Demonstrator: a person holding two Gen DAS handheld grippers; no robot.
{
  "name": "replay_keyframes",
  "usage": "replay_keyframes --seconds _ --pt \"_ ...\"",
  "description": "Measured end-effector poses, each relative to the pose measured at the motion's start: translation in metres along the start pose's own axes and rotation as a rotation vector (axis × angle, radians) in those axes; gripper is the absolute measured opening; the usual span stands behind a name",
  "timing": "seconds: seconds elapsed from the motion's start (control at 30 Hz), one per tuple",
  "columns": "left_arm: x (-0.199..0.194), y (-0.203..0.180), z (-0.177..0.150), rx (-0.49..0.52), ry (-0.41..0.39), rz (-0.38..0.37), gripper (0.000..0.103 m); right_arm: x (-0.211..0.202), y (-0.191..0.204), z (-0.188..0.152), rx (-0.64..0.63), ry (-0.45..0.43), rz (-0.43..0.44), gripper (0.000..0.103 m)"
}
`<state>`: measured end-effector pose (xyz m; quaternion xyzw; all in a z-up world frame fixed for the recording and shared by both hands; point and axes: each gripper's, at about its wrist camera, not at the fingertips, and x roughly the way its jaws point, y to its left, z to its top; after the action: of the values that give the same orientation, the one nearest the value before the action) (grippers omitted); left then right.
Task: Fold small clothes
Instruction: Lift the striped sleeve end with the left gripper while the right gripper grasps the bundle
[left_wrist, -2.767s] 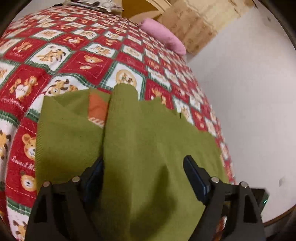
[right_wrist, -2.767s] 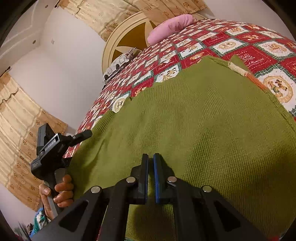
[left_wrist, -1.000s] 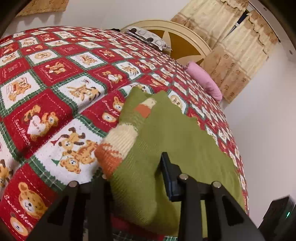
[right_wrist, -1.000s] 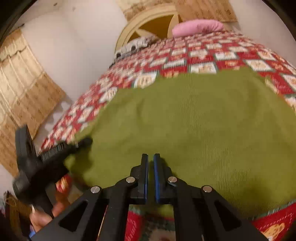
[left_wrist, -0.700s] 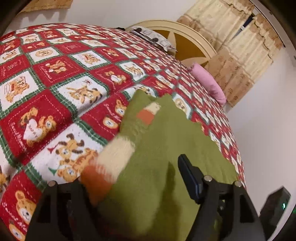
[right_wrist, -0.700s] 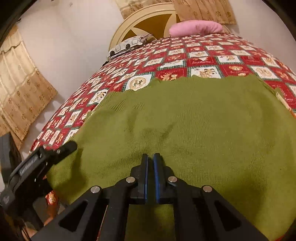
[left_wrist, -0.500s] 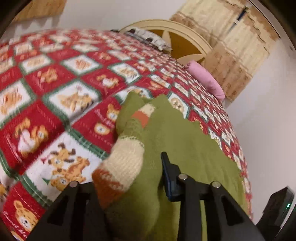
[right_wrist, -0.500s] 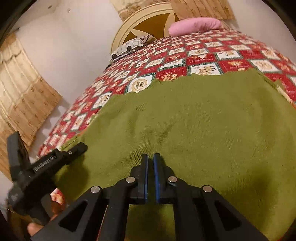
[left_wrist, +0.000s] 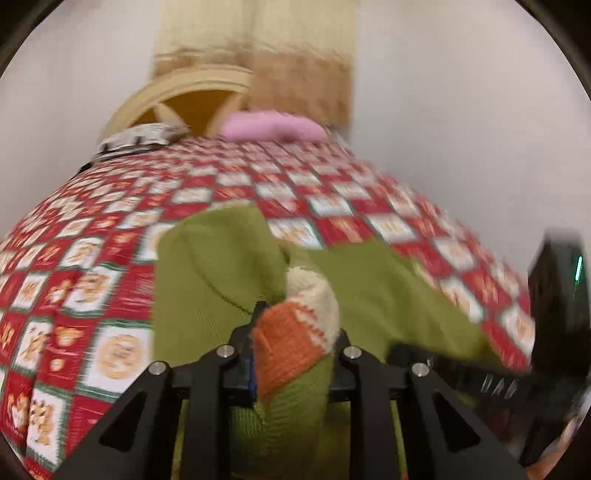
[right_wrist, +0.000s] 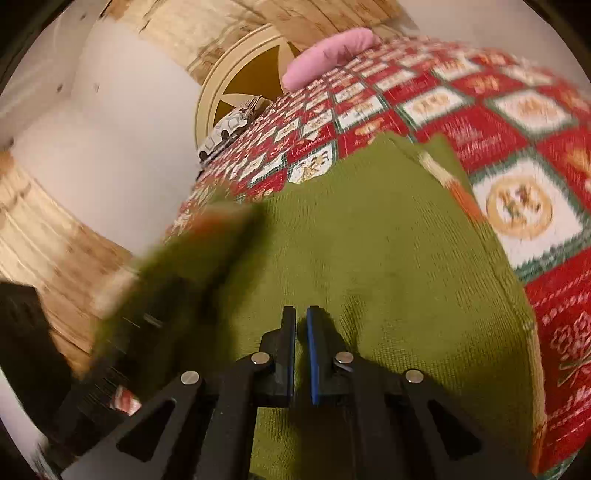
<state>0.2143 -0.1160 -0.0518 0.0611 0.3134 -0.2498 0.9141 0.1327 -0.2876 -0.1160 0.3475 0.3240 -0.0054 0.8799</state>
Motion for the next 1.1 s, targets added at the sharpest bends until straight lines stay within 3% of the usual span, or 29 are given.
replay_keyframes --seconds 0.1,0.17,0.2,0.23,0.27,0.4,0.47,0.63,0.67,0.73,0.77,1.1 --pt "0.011 -0.005 -0.008 0.022 0.047 0.007 0.024 -0.002 -0.004 0.008 0.03 0.039 0.074 0.008" --pt "0.005 0.005 -0.005 -0.021 0.035 -0.024 0.024 -0.003 -0.005 0.017 0.058 0.047 0.107 0.033" --pt "0.004 0.009 -0.004 -0.037 0.03 -0.032 0.024 -0.002 -0.006 0.024 0.089 0.047 0.141 0.057" --pt "0.003 0.011 -0.005 -0.05 0.024 -0.039 0.024 -0.001 -0.004 0.029 0.108 0.046 0.172 0.066" --pt "0.002 0.011 -0.007 -0.057 0.019 -0.041 0.024 0.001 0.0 0.035 0.115 0.046 0.197 0.066" --pt "0.002 0.006 -0.011 -0.064 0.012 -0.04 0.024 0.028 0.031 0.043 0.034 0.13 0.205 0.066" --pt "0.006 0.004 -0.01 -0.07 0.009 -0.039 0.024 0.047 0.039 0.042 0.03 0.181 0.17 0.066" --pt "0.007 0.008 -0.013 -0.095 0.014 -0.065 0.024 0.092 0.051 0.031 0.03 0.255 0.202 0.065" --pt "0.008 0.008 -0.013 -0.1 0.016 -0.069 0.024 0.098 0.055 0.03 0.016 0.25 0.19 0.059" --pt "0.008 0.009 -0.014 -0.107 0.018 -0.072 0.024 0.103 0.065 0.024 -0.057 0.247 0.136 0.015" --pt "0.008 0.009 -0.014 -0.111 0.02 -0.073 0.024 0.105 0.071 0.021 -0.101 0.247 0.106 0.015" --pt "-0.017 -0.025 0.006 -0.028 -0.045 -0.083 0.024 0.021 0.096 0.025 -0.296 0.092 0.05 0.013"
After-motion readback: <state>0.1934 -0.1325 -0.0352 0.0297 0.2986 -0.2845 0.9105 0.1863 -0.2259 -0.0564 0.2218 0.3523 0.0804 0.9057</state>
